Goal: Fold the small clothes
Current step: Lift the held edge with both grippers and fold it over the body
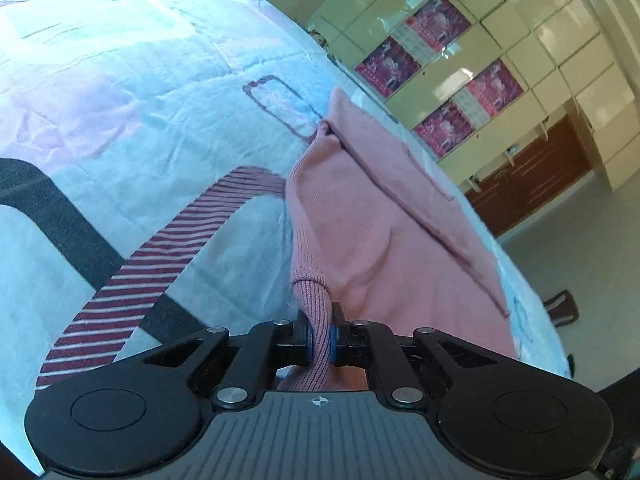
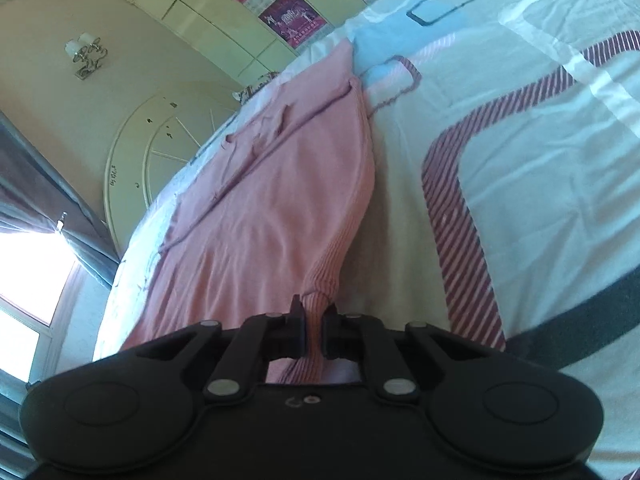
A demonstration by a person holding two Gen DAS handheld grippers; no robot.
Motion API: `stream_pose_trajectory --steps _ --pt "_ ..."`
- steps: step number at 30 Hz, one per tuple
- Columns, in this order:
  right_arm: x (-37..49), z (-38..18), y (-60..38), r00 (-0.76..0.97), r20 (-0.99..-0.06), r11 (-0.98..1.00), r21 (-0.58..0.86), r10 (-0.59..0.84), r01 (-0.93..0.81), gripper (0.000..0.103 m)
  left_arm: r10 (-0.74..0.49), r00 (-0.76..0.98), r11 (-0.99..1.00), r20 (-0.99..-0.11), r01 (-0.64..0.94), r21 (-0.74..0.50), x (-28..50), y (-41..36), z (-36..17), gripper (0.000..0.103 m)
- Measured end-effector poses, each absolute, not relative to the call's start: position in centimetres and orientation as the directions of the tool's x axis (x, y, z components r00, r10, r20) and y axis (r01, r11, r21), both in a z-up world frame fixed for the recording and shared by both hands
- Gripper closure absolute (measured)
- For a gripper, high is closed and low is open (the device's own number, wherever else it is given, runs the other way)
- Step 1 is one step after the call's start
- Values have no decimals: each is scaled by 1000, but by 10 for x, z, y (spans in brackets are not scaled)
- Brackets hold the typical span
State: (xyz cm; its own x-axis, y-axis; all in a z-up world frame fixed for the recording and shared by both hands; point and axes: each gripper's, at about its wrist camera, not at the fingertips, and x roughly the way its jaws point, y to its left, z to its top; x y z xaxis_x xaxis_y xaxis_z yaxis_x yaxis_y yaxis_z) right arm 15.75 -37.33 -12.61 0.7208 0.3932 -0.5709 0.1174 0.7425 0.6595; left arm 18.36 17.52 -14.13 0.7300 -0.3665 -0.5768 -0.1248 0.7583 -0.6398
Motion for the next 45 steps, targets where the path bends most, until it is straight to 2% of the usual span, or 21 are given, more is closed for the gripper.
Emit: stream_pose_trajectory --steps 7,11,18,28,31,32,33,34,35,37,38,39,45 --pt "226 -62 -380 806 -468 757 653 362 39 96 -387 811 724 -439 -27 -689 258 165 -89 96" --pt "292 -35 -389 836 -446 756 652 319 60 96 -399 819 719 -412 1 -695 331 156 -70 96" --pt "408 -42 -405 836 -482 722 673 264 160 96 -422 779 710 -464 -34 -703 463 142 -74 96" --pt "521 -118 -429 774 -585 625 704 241 337 95 -461 651 771 -604 -44 -636 600 113 -128 96" --pt "537 -140 -436 775 -586 597 717 236 360 88 -485 644 763 -591 -19 -646 619 111 -139 96" --pt "538 -143 -439 781 -585 592 715 217 371 72 -498 640 757 -585 -8 -653 623 111 -139 91" --pt "538 -142 -440 788 -586 598 705 189 381 42 -503 642 756 -579 3 -654 625 111 -137 81" --pt "535 -137 -440 804 -576 615 690 146 382 31 -501 657 762 -564 26 -647 623 112 -136 60" --pt "529 -130 -440 832 -544 644 676 107 358 29 -486 674 778 -556 44 -627 623 114 -134 40" --pt "528 -122 -441 836 -535 684 654 119 322 40 -441 710 820 -549 70 -568 621 117 -126 23" --pt "531 -118 -439 824 -553 724 618 124 306 51 -431 716 839 -550 94 -536 621 116 -124 23" --pt "533 -115 -436 814 -569 763 577 120 291 53 -423 708 863 -566 125 -490 624 115 -123 23" --pt "554 -107 -413 762 -642 916 353 87 193 44 -305 685 941 -662 326 -97 639 74 -118 26"
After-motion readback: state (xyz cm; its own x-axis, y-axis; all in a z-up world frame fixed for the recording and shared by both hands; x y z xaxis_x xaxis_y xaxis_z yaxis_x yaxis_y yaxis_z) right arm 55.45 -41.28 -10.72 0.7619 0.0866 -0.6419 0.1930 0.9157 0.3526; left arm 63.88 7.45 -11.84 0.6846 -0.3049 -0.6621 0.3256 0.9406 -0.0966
